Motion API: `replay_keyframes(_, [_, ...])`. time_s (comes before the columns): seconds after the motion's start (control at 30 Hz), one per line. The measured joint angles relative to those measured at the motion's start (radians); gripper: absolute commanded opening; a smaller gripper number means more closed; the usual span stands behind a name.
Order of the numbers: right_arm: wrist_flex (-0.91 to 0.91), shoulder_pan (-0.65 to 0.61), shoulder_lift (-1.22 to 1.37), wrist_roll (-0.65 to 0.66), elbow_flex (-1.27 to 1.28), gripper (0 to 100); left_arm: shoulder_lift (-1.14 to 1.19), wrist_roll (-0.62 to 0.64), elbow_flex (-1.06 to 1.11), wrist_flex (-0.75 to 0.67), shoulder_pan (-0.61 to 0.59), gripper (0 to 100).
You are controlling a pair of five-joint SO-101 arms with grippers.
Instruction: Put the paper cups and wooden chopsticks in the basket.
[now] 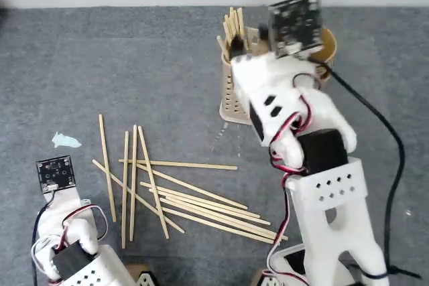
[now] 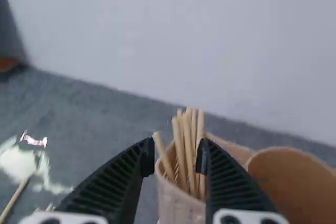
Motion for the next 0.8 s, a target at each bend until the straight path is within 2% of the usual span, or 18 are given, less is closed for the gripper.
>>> replay_keyframes(0.23, [0.241, -0.138, 0.046, 0.052, 0.066, 13.7, 0.0, 0.0, 0.0, 0.0, 0.002, 2])
replay_keyframes(0.53, [0.279, -0.304, 0.219, 0.052, 0.209, 14.3, 0.0, 0.0, 0.0, 0.0, 0.0, 2])
replay_keyframes(0.7, [0.279, -0.425, 0.292, 0.052, 0.272, 26.8, 0.0, 0.0, 0.0, 0.0, 0.0, 2])
replay_keyframes(0.8, [0.279, -0.48, 0.341, 0.052, 0.305, 28.8, 0.0, 0.0, 0.0, 0.0, 0.0, 2])
